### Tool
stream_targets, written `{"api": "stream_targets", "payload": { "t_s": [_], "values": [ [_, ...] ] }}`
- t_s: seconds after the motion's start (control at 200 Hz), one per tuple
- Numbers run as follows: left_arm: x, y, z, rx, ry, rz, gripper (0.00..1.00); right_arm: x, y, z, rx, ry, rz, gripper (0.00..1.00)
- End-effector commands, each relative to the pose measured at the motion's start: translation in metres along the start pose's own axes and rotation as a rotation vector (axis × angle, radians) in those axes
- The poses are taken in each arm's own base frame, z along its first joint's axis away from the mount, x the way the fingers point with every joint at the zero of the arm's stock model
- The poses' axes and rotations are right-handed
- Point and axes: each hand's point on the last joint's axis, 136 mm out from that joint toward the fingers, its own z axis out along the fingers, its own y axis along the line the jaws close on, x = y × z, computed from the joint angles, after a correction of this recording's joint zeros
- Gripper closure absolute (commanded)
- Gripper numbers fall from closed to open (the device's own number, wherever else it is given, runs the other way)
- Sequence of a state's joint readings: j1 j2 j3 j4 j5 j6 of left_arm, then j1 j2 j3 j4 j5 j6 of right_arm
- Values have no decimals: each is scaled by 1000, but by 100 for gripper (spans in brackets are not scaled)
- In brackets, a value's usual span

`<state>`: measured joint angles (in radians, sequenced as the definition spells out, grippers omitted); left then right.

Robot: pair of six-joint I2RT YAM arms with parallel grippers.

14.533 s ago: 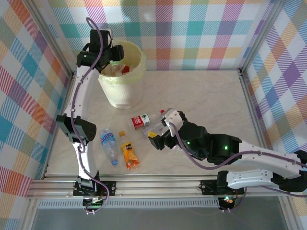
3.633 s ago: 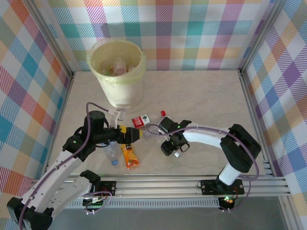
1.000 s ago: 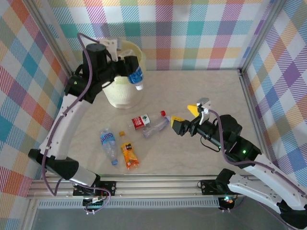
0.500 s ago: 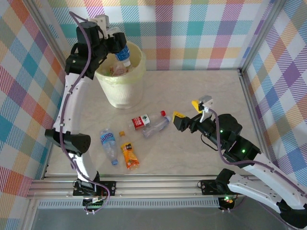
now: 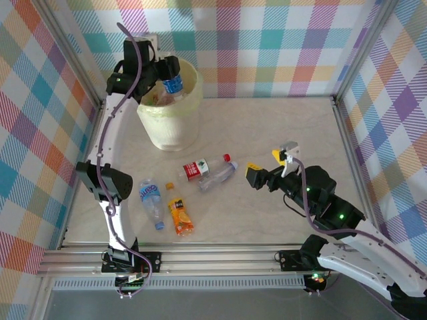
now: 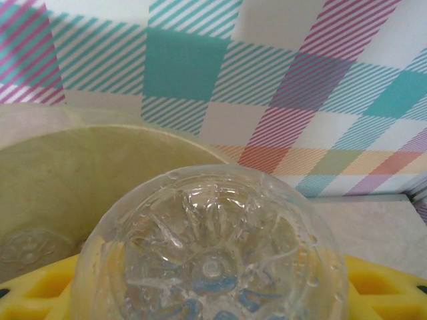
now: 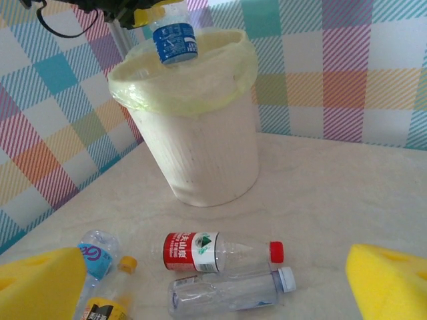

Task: Put the plastic bottles in the bin

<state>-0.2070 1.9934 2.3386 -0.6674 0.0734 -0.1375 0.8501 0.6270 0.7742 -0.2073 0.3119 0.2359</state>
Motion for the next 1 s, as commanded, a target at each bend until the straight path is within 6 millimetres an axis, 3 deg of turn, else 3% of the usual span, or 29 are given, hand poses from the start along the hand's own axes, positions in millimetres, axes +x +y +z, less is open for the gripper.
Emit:
{"api": "stream_targets", "payload": {
  "t_s": [0.0,0.21,0.335,0.44,0.51,0.78,0.925,0.995],
  "values": [
    [-6,-10,13,50,-30,-18,45,0,-6,-4,30,-3,20,0],
    [18,-23,38,83,23,-28,40,8,-7,-3,31,20,32,0],
    [23,-28,43,102,36,-31,26,13,-5,0,22,43,43,0],
    [14,-33,33,119,19,-25,6,20,-3,4,14,74,48,0],
    [4,-37,19,127,2,-11,0,24,-1,7,6,98,50,0],
    [-21,-56,-57,191,-28,44,0,54,9,19,-39,237,65,0],
    [-4,-72,-99,289,17,48,0,71,7,24,-19,308,103,0],
    [16,-77,-116,348,41,30,0,78,6,26,-4,330,137,0]
  ]
}}
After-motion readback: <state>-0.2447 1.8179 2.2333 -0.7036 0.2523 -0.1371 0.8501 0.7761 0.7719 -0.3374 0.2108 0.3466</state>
